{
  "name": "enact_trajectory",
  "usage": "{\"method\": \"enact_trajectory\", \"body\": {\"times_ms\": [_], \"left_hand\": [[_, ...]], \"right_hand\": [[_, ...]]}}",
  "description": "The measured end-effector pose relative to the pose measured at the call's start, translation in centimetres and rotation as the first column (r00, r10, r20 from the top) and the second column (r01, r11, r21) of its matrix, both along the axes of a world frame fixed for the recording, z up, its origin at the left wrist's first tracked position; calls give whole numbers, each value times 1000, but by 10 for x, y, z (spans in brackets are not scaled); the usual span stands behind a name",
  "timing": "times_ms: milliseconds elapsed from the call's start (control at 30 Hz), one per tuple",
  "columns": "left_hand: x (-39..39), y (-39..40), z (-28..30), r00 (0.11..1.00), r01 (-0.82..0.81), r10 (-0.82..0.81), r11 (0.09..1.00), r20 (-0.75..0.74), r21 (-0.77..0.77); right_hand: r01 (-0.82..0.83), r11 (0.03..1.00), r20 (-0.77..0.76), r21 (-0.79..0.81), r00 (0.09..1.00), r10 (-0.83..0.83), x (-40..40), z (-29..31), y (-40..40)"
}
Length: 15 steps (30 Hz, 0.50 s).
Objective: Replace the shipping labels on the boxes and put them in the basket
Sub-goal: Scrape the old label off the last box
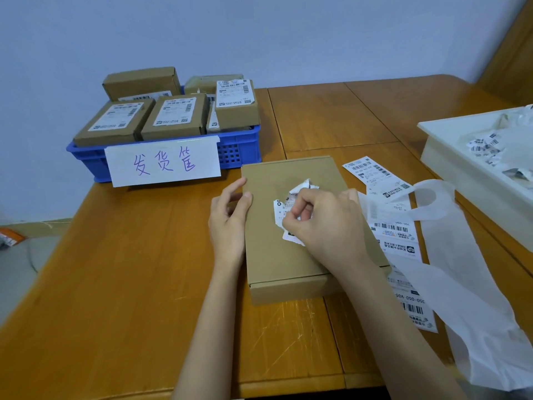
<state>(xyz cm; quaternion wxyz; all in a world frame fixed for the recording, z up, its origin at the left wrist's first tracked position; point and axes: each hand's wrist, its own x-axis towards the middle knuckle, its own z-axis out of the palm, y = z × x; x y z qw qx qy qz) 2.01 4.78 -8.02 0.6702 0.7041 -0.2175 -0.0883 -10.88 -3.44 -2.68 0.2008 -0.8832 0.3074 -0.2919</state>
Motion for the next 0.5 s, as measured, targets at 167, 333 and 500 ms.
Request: {"method": "enact_trajectory", "body": {"times_ms": [167, 333, 500], "left_hand": [[1, -1, -1, 1000, 3, -3, 1000, 12, 5], [0, 0, 1, 1000, 3, -3, 1000, -5, -7], [-1, 0, 2, 1000, 1, -1, 1000, 2, -12]], "right_hand": [[-63, 994, 24, -90, 998, 65, -1, 1, 6], [-78, 996, 4, -38, 997, 78, 0, 1, 4], [-39, 999, 12, -28, 999, 39, 2, 1, 5]]}}
